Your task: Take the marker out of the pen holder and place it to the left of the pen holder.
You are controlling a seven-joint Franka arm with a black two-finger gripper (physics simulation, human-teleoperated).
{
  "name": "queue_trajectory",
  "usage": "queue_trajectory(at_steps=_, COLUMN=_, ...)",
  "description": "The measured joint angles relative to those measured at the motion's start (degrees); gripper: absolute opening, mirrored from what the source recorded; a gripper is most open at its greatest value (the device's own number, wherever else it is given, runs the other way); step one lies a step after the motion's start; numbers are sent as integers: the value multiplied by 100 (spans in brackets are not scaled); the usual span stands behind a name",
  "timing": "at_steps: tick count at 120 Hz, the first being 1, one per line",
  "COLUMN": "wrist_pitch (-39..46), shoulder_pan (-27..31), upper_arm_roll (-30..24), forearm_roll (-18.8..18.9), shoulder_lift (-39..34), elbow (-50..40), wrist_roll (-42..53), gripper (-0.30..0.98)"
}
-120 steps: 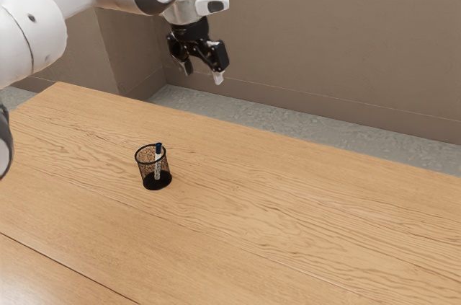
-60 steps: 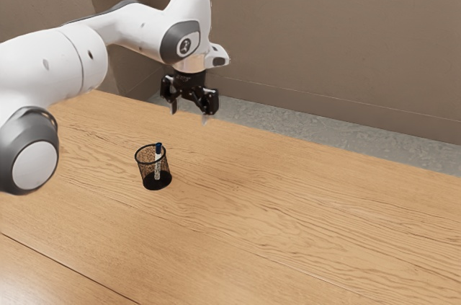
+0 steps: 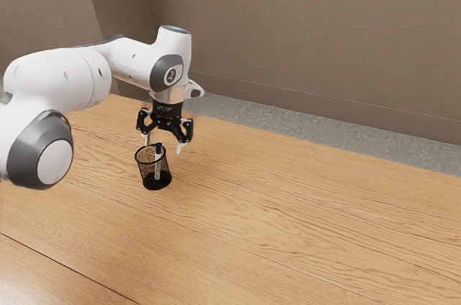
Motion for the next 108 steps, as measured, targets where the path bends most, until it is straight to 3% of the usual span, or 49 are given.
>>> queue_trajectory(at_steps=20, wrist_pitch=68, shoulder_pan=-107, upper_arm_roll=-44, forearm_roll=-6, shoulder_lift=-92, elbow=-41, wrist_roll=-122, gripper=66)
queue_trajectory(at_steps=78, wrist_pitch=309, shoulder_pan=-226, upper_arm_roll=257, forearm_roll=-52, shoulder_lift=-1133, elbow=-1434, wrist_roll=-376, gripper=65)
queue_trajectory(at_steps=108, wrist_pitch=431, shoulder_pan=-244, upper_arm_roll=316, forearm_roll=-92, shoulder_lift=-1142, elbow=-1484, wrist_roll=-440, gripper=39)
